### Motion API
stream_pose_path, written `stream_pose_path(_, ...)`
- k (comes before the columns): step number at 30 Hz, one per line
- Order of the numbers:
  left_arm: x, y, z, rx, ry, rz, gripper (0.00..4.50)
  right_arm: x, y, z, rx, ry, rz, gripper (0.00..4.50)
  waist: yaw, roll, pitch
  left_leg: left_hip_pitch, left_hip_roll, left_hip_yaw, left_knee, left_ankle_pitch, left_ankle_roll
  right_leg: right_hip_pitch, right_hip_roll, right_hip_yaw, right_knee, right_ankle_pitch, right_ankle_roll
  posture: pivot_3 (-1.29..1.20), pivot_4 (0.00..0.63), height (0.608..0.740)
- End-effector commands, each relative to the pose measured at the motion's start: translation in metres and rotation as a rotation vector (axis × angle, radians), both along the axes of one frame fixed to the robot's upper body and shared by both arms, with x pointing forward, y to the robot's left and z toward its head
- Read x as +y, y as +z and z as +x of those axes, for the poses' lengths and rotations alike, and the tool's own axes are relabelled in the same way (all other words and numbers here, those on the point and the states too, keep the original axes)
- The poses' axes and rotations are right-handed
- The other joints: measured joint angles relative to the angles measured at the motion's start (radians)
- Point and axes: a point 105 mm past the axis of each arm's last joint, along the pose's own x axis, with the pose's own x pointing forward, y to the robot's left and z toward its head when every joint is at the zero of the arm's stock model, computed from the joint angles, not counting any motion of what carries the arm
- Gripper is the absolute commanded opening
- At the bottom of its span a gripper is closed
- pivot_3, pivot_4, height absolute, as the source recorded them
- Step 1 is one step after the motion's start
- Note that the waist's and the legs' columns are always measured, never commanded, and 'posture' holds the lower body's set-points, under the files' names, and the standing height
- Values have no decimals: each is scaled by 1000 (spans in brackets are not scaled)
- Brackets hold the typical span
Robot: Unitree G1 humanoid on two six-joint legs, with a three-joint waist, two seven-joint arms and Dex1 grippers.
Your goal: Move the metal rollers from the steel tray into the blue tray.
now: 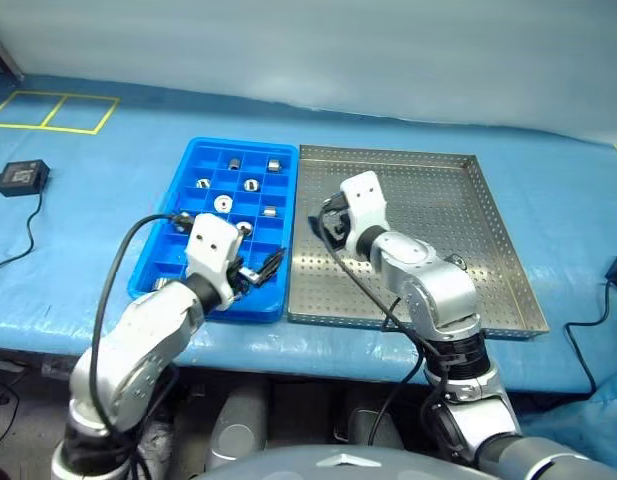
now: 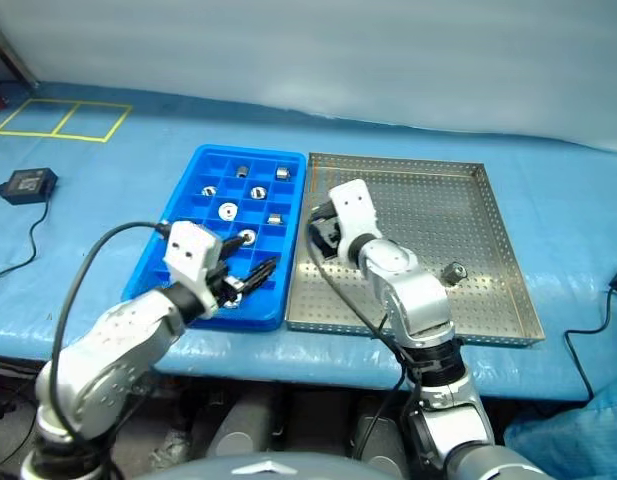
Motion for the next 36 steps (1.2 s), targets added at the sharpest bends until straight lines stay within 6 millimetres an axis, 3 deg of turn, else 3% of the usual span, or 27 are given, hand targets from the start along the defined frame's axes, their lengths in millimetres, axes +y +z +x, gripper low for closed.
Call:
stream_pose_path(1, -17, 4, 5, -48, -76, -33, 3825, -31, 1, 1, -32, -185, 4, 3889, -26, 0, 0, 0, 0, 0, 0, 0, 0, 0, 0, 0, 0, 0, 0, 37, 150, 740)
stream_pose_path(6, -33, -2, 9, -45, -172, -38, 3825, -66, 0, -9, -48, -389, 3, 3889, -89, 0, 0, 0, 0, 0, 0, 0, 1, 0, 0, 1, 0, 1, 1, -27, 150, 740)
stream_pose_path(11, -40, -7, 11, -39, -203, -28, 3825, -89, -7, -17, -24, -495, -20, 3889, -127, 1, 0, 1, 0, 0, 1, 1, 3, 1, 1, 2, 2, 0, 3, -49, 150, 740)
stream_pose_path(26, -36, -11, 4, -24, -190, -20, 3825, -85, -17, -15, 40, -585, 123, 3889, -142, 2, -1, 2, 0, -2, 2, 2, 4, 2, 1, 5, 2, 1, 4, -22, 150, 740)
stream_pose_path(36, -38, -14, -1, -18, -180, -7, 3825, -74, -34, -11, 82, -649, 149, 3889, -140, 3, -1, 2, 0, -2, 2, 2, 4, 1, 1, 6, 3, 1, 4, 1, 150, 740)
